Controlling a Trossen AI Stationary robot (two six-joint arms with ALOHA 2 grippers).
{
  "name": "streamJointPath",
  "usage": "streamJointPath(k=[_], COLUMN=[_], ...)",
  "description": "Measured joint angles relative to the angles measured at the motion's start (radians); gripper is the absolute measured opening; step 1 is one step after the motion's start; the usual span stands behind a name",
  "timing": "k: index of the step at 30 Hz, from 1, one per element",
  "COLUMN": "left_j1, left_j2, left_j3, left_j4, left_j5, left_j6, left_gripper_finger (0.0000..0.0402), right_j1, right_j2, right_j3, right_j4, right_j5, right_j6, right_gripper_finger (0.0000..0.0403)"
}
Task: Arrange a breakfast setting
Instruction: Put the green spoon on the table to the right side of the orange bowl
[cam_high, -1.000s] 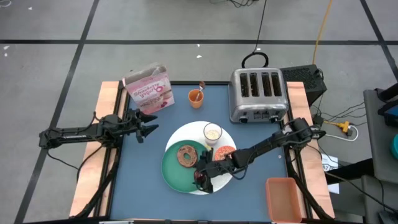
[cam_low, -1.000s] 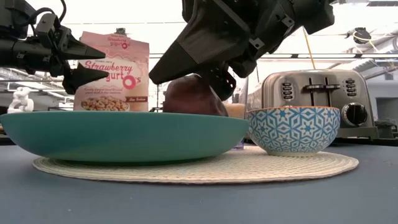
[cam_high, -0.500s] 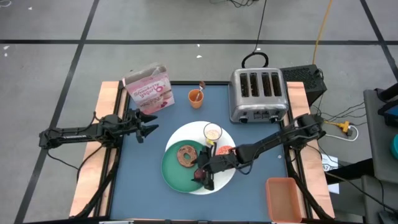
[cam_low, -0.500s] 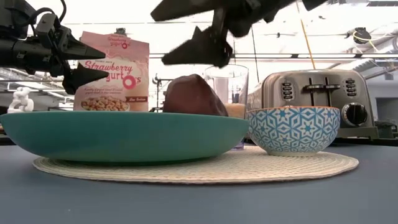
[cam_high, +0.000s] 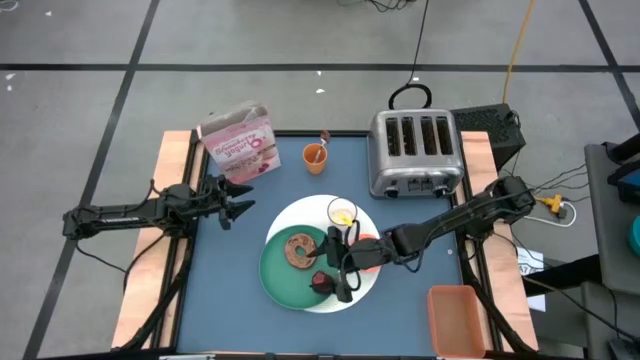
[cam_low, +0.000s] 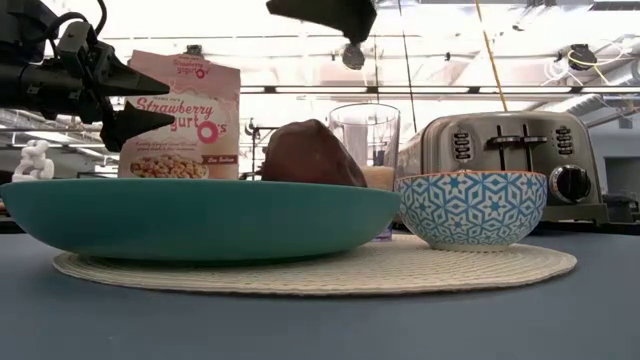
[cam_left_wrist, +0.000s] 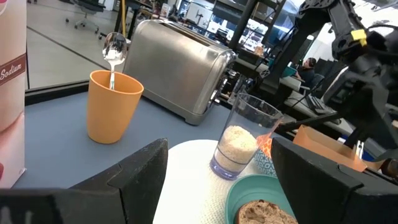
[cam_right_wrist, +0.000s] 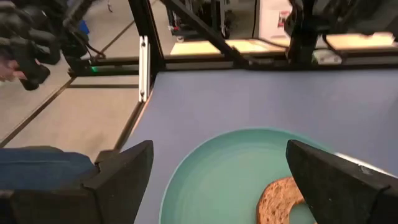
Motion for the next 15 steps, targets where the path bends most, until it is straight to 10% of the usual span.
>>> streamJointPath(k=[15], left_j1=[0.0], left_j2=[0.0], left_j3=[0.0], left_j4=[0.0], left_j5=[0.0], left_j6=[0.0], left_gripper_finger=[0.0287], right_j1=[0.0], right_j2=[-0.113], right_j3=[0.0], right_j4=[-0.107], right_j5=[0.001], right_j6=[-0.008], right_gripper_finger=[0.0361])
